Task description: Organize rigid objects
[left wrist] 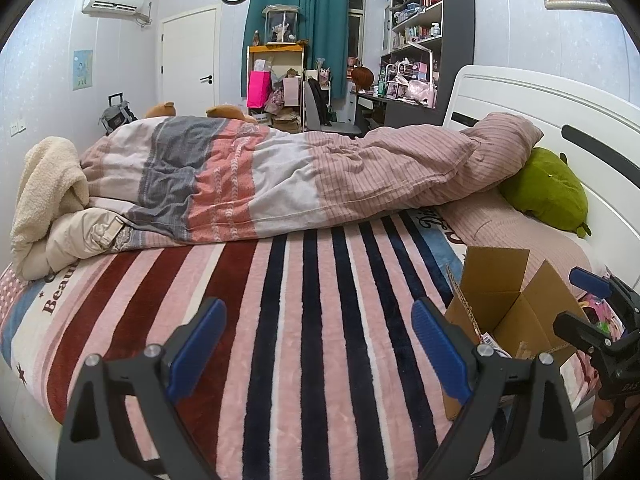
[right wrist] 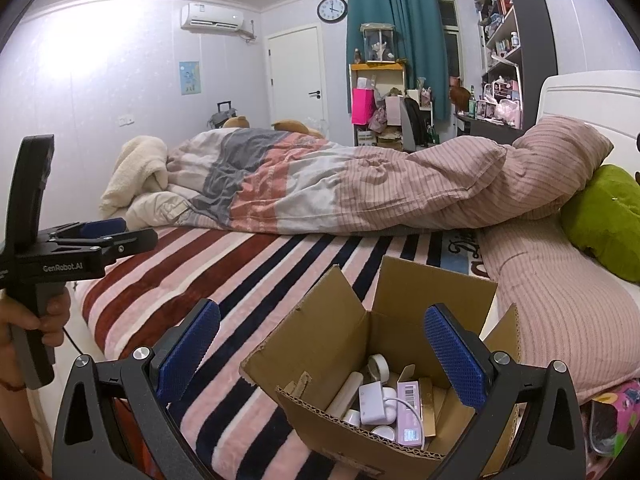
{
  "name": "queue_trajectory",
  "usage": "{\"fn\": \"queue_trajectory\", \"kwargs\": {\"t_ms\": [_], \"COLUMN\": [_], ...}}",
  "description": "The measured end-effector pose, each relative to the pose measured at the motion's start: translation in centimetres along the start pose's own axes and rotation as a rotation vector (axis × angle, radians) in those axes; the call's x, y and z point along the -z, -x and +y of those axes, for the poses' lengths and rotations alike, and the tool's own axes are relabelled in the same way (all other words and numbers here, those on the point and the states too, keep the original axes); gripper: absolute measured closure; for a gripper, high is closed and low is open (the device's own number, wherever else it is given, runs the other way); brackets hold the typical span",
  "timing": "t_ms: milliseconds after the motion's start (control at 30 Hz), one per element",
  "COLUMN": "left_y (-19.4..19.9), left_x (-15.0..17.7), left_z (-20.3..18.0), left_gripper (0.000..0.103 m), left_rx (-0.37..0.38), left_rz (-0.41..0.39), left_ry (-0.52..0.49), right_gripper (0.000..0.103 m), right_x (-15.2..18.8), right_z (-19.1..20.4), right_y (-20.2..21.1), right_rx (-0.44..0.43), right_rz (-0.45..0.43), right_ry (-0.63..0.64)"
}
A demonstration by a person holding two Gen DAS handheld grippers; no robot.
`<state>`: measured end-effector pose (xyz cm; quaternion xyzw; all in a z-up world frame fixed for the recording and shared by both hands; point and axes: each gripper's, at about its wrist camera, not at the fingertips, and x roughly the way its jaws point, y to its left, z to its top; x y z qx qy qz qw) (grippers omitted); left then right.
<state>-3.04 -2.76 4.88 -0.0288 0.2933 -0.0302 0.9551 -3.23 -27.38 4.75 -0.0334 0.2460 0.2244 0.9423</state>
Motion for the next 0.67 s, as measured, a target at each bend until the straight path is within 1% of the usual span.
{"fn": "queue_trajectory", "kwargs": {"t_ms": [667], "left_y": [0.0], "left_x": [-0.04], "left_z": [0.22], "left_gripper": [0.011], "left_rx": [0.001], "left_rz": [0.002], "left_ry": [-0.002], "right_gripper": [0.0], "right_x": [-0.06], "right_z": [-0.1], "right_y": [0.07], "right_rx": [-0.002], "right_rz": [0.001], "right_ry": [-0.004]}}
